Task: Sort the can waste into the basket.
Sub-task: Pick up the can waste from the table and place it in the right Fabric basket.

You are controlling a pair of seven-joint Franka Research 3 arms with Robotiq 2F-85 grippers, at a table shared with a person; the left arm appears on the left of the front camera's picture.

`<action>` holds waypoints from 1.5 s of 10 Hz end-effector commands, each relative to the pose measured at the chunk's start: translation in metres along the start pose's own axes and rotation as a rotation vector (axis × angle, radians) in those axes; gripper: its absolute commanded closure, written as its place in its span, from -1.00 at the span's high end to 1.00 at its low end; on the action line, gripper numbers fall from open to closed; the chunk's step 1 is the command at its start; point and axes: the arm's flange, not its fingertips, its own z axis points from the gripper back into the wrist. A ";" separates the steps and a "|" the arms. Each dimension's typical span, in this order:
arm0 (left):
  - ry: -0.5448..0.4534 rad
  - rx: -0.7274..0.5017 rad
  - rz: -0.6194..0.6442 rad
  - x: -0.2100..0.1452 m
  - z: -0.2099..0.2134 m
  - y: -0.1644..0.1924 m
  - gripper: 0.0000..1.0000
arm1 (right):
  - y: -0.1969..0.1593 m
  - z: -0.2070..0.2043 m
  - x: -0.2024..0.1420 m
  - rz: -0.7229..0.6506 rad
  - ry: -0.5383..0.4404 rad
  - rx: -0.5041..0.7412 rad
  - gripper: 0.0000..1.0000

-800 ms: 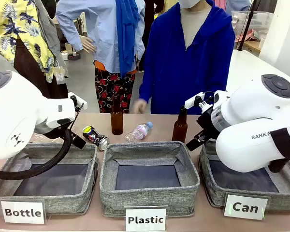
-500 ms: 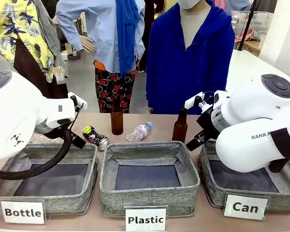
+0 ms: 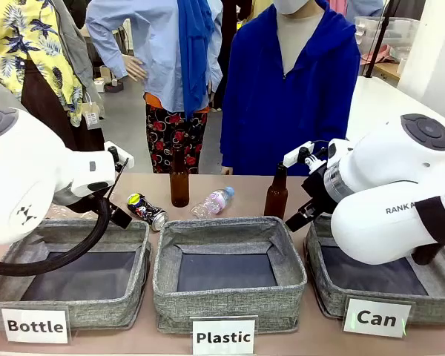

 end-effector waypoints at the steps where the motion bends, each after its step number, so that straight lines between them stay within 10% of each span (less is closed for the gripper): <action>1: 0.000 0.000 0.000 0.000 0.000 0.000 1.00 | 0.000 0.000 0.000 -0.001 0.000 0.000 1.00; 10: 0.000 0.000 0.000 0.000 0.000 0.000 1.00 | 0.004 0.001 0.003 0.014 -0.030 0.010 1.00; 13: -0.161 -0.244 -0.036 -0.003 0.063 -0.016 1.00 | -0.001 0.063 0.016 0.013 -0.105 0.136 1.00; 15: -0.087 -0.441 0.171 -0.014 0.129 -0.027 1.00 | 0.006 0.126 0.021 -0.156 -0.111 0.422 1.00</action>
